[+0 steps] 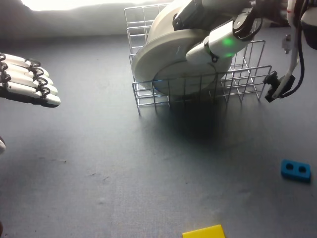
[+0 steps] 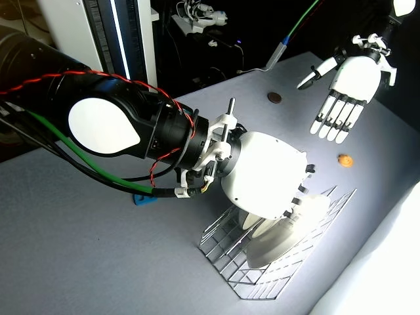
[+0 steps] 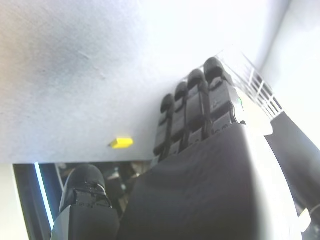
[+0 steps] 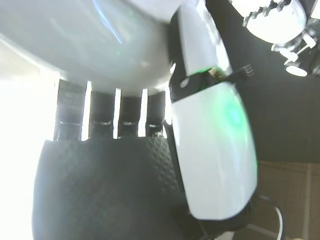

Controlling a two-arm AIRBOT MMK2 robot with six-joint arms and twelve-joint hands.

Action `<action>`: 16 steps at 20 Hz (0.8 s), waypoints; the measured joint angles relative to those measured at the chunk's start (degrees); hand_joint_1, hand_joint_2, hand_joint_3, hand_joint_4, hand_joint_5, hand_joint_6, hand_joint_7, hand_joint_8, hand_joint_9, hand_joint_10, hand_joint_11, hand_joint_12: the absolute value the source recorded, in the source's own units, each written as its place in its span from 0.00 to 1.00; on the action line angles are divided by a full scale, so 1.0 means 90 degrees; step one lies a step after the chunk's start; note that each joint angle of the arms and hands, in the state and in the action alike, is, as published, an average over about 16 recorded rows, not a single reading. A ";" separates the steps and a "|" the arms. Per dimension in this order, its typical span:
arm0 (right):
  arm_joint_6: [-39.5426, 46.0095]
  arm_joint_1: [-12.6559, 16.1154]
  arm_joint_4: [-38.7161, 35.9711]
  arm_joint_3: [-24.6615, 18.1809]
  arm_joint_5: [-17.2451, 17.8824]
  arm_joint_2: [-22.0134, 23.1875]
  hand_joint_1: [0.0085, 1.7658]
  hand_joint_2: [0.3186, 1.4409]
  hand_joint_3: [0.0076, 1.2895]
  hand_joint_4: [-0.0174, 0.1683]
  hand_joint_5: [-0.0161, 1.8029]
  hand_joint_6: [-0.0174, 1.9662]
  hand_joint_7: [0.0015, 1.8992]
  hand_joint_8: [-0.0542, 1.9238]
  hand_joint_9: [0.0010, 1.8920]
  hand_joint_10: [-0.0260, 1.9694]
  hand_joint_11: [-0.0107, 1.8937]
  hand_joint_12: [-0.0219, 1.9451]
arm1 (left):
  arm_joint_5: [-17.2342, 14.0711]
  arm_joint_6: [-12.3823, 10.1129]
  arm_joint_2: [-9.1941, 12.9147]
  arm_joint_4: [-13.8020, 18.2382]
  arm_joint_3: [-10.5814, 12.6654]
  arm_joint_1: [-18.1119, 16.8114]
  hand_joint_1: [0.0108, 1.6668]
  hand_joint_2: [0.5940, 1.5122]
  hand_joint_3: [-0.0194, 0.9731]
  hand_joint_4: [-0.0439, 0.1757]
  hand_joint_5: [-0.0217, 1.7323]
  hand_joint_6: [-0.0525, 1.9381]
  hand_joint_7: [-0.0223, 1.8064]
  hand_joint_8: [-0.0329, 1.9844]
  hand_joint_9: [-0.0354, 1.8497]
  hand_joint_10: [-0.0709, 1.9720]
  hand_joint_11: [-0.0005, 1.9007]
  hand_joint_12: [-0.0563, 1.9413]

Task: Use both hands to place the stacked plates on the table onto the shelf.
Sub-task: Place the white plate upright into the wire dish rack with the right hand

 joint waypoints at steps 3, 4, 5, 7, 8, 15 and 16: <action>-0.0003 -0.0010 0.0004 0.0000 -0.0019 -0.0002 0.69 0.65 0.01 0.11 0.45 0.39 0.50 0.35 0.47 0.28 0.38 0.69 | -0.0001 0.0000 0.0000 0.0007 -0.0009 -0.0001 0.01 0.54 0.03 0.22 0.06 0.03 0.07 0.02 0.07 0.04 0.01 0.15; -0.0002 -0.0004 0.0005 0.0000 -0.0024 -0.0001 0.68 0.65 0.01 0.10 0.45 0.36 0.50 0.31 0.46 0.27 0.37 0.68 | -0.0002 0.0000 0.0000 0.0009 -0.0011 -0.0002 0.01 0.54 0.03 0.22 0.06 0.03 0.07 0.02 0.07 0.04 0.01 0.15; -0.0001 0.0007 0.0007 -0.0001 -0.0026 0.0001 0.68 0.65 0.01 0.10 0.45 0.33 0.49 0.28 0.46 0.26 0.36 0.68 | -0.0003 0.0000 0.0000 0.0011 -0.0013 -0.0002 0.01 0.54 0.03 0.22 0.06 0.03 0.07 0.02 0.07 0.04 0.01 0.15; 0.0003 0.0039 0.0010 -0.0010 -0.0029 0.0014 0.66 0.64 0.01 0.09 0.44 0.26 0.49 0.22 0.44 0.23 0.33 0.67 | -0.0004 0.0000 0.0000 0.0016 -0.0015 -0.0003 0.01 0.54 0.03 0.22 0.06 0.03 0.07 0.02 0.07 0.04 0.01 0.15; 0.0005 0.0061 0.0011 -0.0021 -0.0032 0.0025 0.66 0.64 0.01 0.08 0.44 0.23 0.48 0.19 0.44 0.22 0.32 0.67 | -0.0004 0.0000 0.0000 0.0019 -0.0018 -0.0004 0.01 0.54 0.03 0.21 0.06 0.03 0.07 0.02 0.07 0.04 0.01 0.15; -0.0013 0.0333 0.0011 -0.0249 -0.0037 0.0245 0.63 0.60 0.01 0.07 0.42 0.05 0.45 0.04 0.40 0.14 0.22 0.65 | -0.0058 0.0003 0.0000 0.0009 -0.0061 -0.0034 0.01 0.54 0.03 0.21 0.06 0.03 0.07 0.02 0.07 0.04 0.01 0.15; -0.0035 0.0384 0.0011 -0.0304 -0.0038 0.0303 0.62 0.60 0.01 0.07 0.42 0.05 0.45 0.04 0.39 0.13 0.21 0.65 | -0.0077 0.0005 0.0000 -0.0008 -0.0073 -0.0039 0.01 0.54 0.03 0.21 0.06 0.03 0.07 0.02 0.07 0.04 0.01 0.15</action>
